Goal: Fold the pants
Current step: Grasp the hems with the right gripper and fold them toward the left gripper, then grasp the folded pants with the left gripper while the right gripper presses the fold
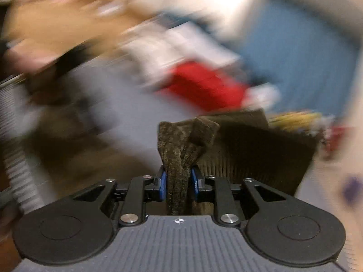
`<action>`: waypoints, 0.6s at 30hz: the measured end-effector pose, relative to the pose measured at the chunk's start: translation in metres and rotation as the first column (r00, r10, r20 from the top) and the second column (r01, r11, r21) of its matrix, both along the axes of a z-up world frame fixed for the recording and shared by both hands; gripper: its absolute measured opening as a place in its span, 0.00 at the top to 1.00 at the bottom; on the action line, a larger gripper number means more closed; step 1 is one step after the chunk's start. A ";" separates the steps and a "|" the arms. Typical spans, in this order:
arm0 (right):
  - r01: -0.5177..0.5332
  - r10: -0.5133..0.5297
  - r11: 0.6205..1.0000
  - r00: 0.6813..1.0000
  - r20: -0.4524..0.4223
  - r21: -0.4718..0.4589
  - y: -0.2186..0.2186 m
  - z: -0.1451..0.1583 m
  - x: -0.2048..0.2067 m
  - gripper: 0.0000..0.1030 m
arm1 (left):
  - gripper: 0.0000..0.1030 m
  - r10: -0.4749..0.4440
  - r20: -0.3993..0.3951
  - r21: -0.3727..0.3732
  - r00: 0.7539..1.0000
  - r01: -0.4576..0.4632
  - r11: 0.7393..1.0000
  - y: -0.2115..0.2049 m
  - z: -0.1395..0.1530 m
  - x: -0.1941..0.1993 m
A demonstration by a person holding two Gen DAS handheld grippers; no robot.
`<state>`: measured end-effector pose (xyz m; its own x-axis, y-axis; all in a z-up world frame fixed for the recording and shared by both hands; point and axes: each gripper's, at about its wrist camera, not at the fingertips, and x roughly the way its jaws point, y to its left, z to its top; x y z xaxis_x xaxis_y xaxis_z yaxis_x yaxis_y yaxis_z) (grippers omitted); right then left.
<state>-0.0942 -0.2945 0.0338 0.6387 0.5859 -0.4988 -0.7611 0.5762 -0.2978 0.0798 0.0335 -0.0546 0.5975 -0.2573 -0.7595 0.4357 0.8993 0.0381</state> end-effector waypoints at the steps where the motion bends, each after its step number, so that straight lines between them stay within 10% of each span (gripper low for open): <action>1: -0.061 0.058 0.997 0.995 -0.076 -0.042 0.011 -0.016 -0.005 0.75 | 0.40 0.001 -0.006 -0.003 1.000 -0.001 1.000 0.000 0.000 0.001; 6: -0.075 0.079 0.997 0.940 -0.331 0.024 0.007 -0.037 0.009 0.63 | 0.40 -0.009 -0.052 -0.066 0.999 0.005 0.998 -0.002 -0.004 0.005; 11: 0.105 -0.006 0.970 0.912 -0.410 0.219 -0.029 -0.008 0.041 0.47 | 0.40 0.013 -0.106 -0.176 0.994 -0.032 0.984 -0.003 -0.013 0.015; 18: 0.025 0.038 0.990 0.899 -0.437 0.138 -0.008 -0.024 0.037 0.44 | 0.40 0.097 -0.248 -0.366 0.964 -0.186 0.912 -0.002 -0.033 0.045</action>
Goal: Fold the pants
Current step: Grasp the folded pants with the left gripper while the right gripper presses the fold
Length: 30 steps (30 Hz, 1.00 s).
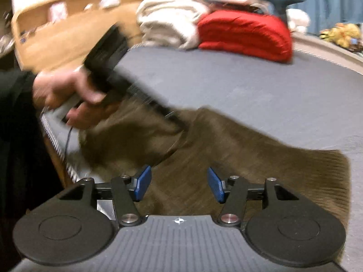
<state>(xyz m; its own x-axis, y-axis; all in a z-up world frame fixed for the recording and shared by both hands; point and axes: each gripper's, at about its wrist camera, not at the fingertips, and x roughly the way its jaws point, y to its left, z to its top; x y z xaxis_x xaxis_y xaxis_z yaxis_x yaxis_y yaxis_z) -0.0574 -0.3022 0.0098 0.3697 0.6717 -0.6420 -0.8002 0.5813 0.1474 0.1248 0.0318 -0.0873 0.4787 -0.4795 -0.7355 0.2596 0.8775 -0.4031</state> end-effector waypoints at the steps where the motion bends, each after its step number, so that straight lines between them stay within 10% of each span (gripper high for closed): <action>1: -0.032 0.032 0.999 0.999 -0.007 -0.018 0.007 -0.005 -0.004 0.42 | 0.40 0.019 -0.018 -0.010 1.000 -0.019 1.000 -0.001 -0.004 0.003; 8: -0.167 0.167 0.979 0.986 -0.011 -0.114 0.039 -0.024 -0.025 0.42 | 0.48 0.053 -0.059 -0.025 0.997 -0.055 0.998 -0.006 -0.017 0.014; 13: -0.222 0.224 0.967 0.975 0.001 -0.126 0.045 -0.017 -0.033 0.86 | 0.82 -0.023 0.043 0.163 0.999 0.016 0.986 -0.029 0.014 0.005; 16: -0.234 0.239 0.968 0.970 0.048 -0.085 0.035 0.004 -0.033 0.88 | 0.83 -0.041 0.187 0.118 0.982 0.019 0.993 -0.030 0.052 -0.006; 19: -0.218 0.217 0.976 0.971 0.095 -0.003 0.022 0.026 -0.028 0.89 | 0.83 0.008 0.282 0.088 0.959 -0.034 0.996 -0.018 0.064 0.001; 25: -0.212 0.216 0.976 0.972 0.088 -0.050 0.030 0.012 -0.029 0.95 | 0.54 0.113 0.097 0.173 0.989 -0.128 0.976 0.004 0.020 0.023; 30: -0.240 0.256 0.954 0.964 0.067 -0.181 0.047 -0.019 -0.040 0.95 | 0.42 0.209 0.097 0.002 0.973 -0.211 0.978 0.030 0.034 0.019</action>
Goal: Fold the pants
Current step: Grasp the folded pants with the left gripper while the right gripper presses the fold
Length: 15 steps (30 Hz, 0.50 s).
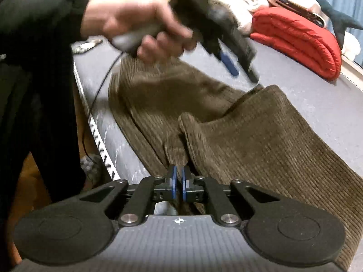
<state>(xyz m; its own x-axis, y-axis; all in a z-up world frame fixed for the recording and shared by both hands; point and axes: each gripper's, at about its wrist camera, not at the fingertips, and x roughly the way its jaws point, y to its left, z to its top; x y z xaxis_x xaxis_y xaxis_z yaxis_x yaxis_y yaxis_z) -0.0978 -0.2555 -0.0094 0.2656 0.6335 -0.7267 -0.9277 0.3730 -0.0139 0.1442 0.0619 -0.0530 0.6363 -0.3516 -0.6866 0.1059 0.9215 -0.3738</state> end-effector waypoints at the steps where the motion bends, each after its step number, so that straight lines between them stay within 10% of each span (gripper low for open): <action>1: 0.005 -0.005 1.000 1.000 0.001 0.002 0.001 0.000 0.001 0.94 | 0.42 -0.008 0.003 -0.019 1.000 0.008 1.000 0.000 0.001 0.001; 10: 0.089 -0.091 0.994 0.995 0.037 0.058 0.003 0.007 0.024 0.58 | 0.42 -0.109 -0.005 0.041 0.994 0.109 0.993 -0.018 -0.007 -0.005; 15: 0.041 -0.042 0.999 0.999 0.033 0.006 0.013 -0.002 0.023 0.58 | 0.41 -0.107 0.000 0.042 0.994 0.107 0.993 -0.016 -0.008 -0.005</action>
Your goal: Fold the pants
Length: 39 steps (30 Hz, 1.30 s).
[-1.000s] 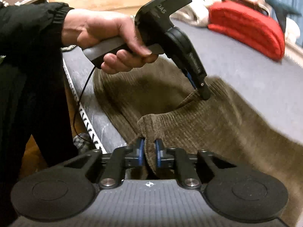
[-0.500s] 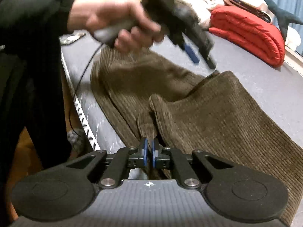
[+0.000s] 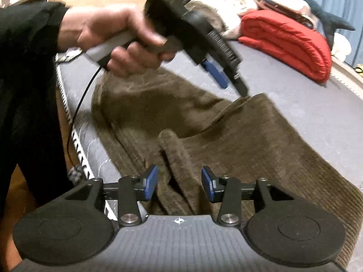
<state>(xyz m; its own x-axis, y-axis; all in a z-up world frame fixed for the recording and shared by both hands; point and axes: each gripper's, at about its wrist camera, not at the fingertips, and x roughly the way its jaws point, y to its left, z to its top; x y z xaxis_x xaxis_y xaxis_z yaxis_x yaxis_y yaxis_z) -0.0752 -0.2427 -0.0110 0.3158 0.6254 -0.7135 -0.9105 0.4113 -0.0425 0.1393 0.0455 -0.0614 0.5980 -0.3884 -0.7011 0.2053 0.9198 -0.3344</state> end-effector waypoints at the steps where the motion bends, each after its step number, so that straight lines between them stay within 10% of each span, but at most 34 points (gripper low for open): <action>1: -0.006 0.006 1.000 1.000 0.013 -0.020 0.003 -0.001 -0.002 0.60 | 0.41 0.001 0.002 0.002 1.000 -0.001 1.000 0.002 0.002 -0.001; 3: -0.018 0.019 0.999 0.999 0.033 -0.036 0.007 -0.003 -0.002 0.93 | 0.41 -0.001 0.009 0.004 1.000 0.001 1.000 0.002 0.005 -0.002; 9: -0.086 0.085 0.990 0.996 0.015 0.116 -0.010 0.026 -0.002 1.00 | 0.41 -0.040 0.016 -0.068 0.999 0.041 0.997 0.006 0.008 -0.005; 14: -0.221 0.221 0.975 0.975 -0.022 0.001 -0.005 0.012 -0.023 1.00 | 0.41 -0.066 0.031 -0.091 0.997 0.068 0.994 0.002 0.009 -0.007; 20: -0.067 0.073 0.990 0.996 -0.044 0.125 -0.016 0.027 -0.002 0.99 | 0.43 -0.111 0.070 -0.061 0.991 0.115 0.991 -0.009 0.012 -0.011; 25: 0.057 -0.056 0.991 0.998 -0.011 0.122 -0.019 0.025 0.014 0.61 | 0.61 -0.181 0.078 -0.023 0.980 0.184 0.983 -0.020 0.009 -0.016; 31: 0.166 -0.170 0.983 0.984 0.049 0.076 -0.014 0.015 0.029 0.59 | 0.68 -0.290 0.069 0.038 0.954 0.288 0.957 -0.038 0.003 -0.022; 39: -0.006 0.004 0.997 1.000 -0.024 -0.076 0.003 -0.006 0.018 0.66 | 0.66 -0.466 -0.124 0.221 0.876 0.482 0.848 -0.073 -0.038 -0.036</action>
<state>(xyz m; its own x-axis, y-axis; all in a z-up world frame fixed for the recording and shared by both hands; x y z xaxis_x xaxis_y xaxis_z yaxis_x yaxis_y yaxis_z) -0.0575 -0.2400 -0.0175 0.2955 0.5708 -0.7661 -0.9136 0.4032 -0.0520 0.1035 -0.0277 -0.0990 0.3355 -0.4305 -0.8380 0.6225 0.7689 -0.1458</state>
